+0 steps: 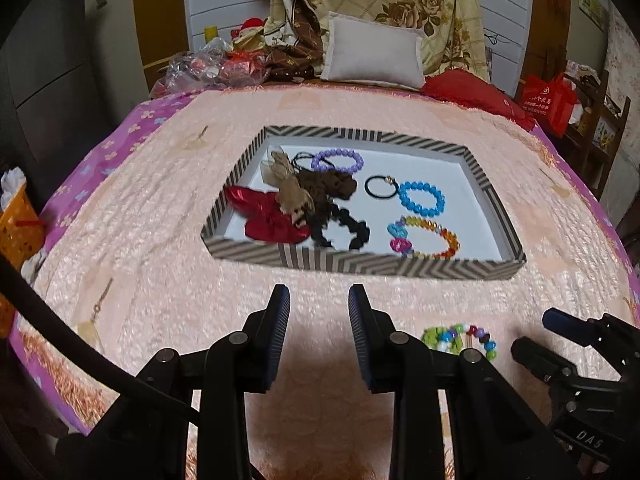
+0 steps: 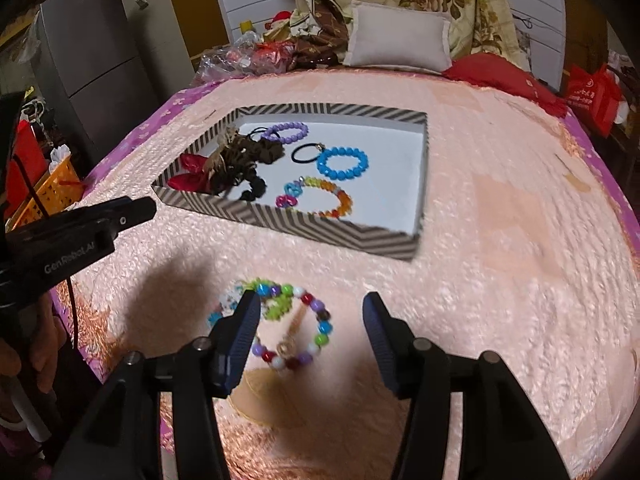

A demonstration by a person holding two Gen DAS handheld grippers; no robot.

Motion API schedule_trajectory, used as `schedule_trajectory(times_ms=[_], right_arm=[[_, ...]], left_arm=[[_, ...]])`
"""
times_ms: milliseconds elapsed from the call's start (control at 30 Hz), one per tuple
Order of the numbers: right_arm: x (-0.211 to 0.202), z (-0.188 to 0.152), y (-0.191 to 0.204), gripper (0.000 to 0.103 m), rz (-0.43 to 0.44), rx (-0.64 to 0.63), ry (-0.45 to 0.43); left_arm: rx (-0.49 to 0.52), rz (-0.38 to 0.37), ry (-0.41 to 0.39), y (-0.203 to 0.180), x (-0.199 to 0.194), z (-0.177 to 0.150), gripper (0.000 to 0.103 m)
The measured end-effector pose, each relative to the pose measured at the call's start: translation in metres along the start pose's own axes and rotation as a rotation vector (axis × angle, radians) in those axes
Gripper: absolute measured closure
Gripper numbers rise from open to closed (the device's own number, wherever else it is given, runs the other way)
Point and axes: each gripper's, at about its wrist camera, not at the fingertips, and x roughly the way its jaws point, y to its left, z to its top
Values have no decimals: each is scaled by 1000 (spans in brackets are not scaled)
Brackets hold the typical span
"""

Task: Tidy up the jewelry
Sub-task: 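Move both grippers back to the multicolour bead bracelets, then grasp a multicolour bracelet with the left gripper while the right grasps another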

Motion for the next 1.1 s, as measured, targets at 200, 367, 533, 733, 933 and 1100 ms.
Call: schedule_trajectory(times_ms=[200, 367, 533, 733, 933, 1100], right_arm=[[3, -15, -5, 47, -10, -1, 29], [8, -23, -8, 47, -5, -4, 47], [14, -27, -6, 47, 1, -11, 65], [27, -22, 0, 48, -18, -49, 61], [49, -17, 2, 63, -57, -95, 86], [49, -19, 3, 92, -124, -171, 79]], left_arm=[[4, -7, 29, -3, 3, -12, 71], [-5, -14, 45, -1, 5, -18, 71], [-16, -23, 67, 2, 10, -22, 71], [-32, -35, 99, 4, 16, -27, 71], [-35, -35, 109, 8, 19, -29, 71], [-32, -57, 129, 6, 23, -31, 71]])
